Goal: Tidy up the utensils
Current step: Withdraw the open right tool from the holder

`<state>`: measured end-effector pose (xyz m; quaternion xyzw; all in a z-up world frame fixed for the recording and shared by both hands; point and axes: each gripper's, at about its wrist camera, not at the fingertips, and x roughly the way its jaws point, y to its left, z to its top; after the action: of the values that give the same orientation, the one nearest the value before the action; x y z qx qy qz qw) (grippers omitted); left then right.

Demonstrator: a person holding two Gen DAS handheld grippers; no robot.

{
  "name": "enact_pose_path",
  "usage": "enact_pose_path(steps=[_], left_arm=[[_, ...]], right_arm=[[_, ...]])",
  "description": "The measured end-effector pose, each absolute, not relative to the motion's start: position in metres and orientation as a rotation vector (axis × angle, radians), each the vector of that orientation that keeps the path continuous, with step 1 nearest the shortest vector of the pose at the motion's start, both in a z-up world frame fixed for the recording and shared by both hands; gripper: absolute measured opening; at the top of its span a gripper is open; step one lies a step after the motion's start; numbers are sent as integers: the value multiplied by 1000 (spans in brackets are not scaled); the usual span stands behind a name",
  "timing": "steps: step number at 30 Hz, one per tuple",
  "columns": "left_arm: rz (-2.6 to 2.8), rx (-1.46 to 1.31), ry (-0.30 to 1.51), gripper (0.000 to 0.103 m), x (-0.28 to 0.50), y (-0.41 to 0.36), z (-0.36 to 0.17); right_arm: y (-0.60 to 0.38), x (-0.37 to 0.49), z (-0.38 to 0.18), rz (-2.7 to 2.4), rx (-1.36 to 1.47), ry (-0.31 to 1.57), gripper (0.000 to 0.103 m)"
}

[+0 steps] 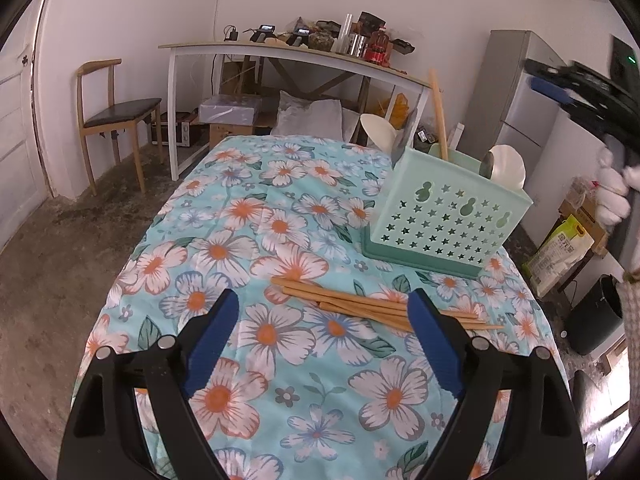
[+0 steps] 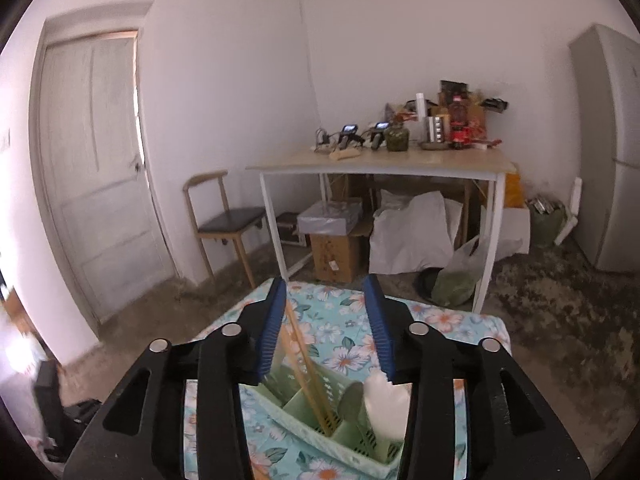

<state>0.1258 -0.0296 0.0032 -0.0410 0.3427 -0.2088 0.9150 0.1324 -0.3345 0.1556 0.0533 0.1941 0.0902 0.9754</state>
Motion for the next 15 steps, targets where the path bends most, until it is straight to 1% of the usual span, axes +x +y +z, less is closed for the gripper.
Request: enact_pose_path(steps=[1,5,6,7,10,11,12,14,15], left_arm=[[-429,-85,705,84,125,-30,3],[-434,-90,708,84,125,-32,2],[-435,-87,708,84,124,-33,1],[-438,-84,707,84,123,-35,1],[-448,-68,705,84,120,-42,0],[-452,-62,704,84,120,-44,-1],[-455,-55,704,84,119,-47,-2],[-463,-43,706,84,118,-51,-4],[-466,-38,706,84,118,-53,-5]], right_arm=[[-341,122,157,181,135,384,43],[-360,91,151,167,217,397,51],[-362,84,147,165,234,409,57],[-365,74,140,164,256,431,60],[-363,56,118,166,302,489,75],[-361,50,109,160,309,511,85],[-356,42,95,142,313,540,91],[-349,33,74,104,308,579,95],[-345,28,58,74,310,613,95]])
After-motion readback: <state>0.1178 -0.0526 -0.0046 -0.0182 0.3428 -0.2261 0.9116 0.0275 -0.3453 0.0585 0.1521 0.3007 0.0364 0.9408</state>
